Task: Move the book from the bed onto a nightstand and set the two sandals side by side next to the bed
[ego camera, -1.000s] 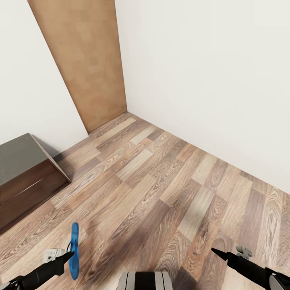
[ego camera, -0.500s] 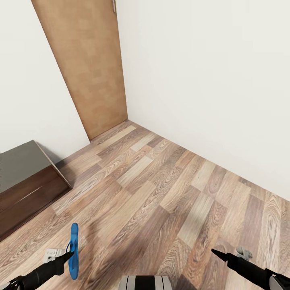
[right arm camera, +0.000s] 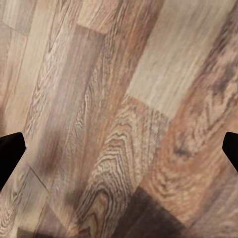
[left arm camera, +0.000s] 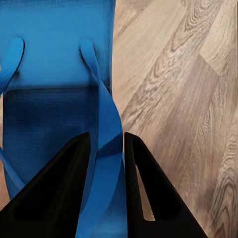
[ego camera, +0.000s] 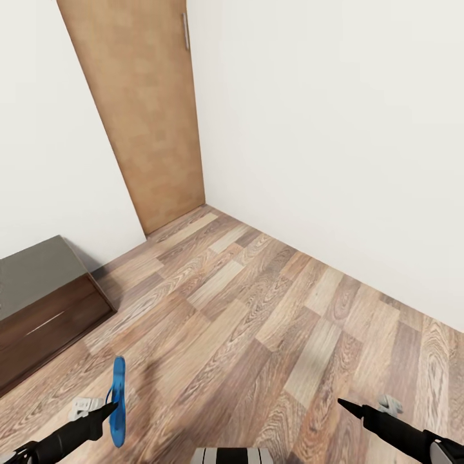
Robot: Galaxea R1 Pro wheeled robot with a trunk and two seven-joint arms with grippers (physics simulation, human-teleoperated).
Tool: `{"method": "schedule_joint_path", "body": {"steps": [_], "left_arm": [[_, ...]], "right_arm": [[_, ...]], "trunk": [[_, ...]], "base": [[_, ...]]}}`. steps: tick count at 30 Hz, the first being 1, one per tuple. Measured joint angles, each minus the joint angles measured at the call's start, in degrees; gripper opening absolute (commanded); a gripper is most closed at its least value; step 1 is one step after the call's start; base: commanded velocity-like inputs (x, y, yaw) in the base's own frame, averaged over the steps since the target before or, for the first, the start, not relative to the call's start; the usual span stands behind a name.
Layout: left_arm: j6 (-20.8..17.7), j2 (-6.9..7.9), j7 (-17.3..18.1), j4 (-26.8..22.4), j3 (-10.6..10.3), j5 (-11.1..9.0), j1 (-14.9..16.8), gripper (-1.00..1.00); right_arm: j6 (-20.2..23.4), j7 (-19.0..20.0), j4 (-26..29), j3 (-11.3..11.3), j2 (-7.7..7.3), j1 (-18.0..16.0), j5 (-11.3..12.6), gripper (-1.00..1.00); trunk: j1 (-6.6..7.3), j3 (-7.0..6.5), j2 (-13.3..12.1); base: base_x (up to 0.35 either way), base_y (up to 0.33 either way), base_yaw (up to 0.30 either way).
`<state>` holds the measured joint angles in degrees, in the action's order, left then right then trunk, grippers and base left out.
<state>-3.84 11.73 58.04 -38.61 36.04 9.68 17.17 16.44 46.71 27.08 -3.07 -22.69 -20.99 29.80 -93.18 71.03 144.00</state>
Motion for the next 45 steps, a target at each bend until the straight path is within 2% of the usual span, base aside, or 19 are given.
{"method": "schedule_joint_path", "body": {"steps": [39, 45], "left_arm": [[0.06, -0.07, -0.14, 0.00, -0.06, 0.27, -0.02, -1.00], [0.07, -0.45, -0.14, 0.00, -0.06, 0.26, -0.01, -1.00]], "right_arm": [[-0.21, -0.28, -0.09, 0.03, 0.19, 0.00, -0.09, 1.00], [-0.25, -0.35, -0.20, 0.05, 0.19, 0.00, -0.09, 1.00]], "trunk": [[1.01, -8.65, -0.52], [1.16, -9.98, -0.60]], "base": [[0.000, 0.000, 0.000], [0.000, 0.000, 0.000]]}}
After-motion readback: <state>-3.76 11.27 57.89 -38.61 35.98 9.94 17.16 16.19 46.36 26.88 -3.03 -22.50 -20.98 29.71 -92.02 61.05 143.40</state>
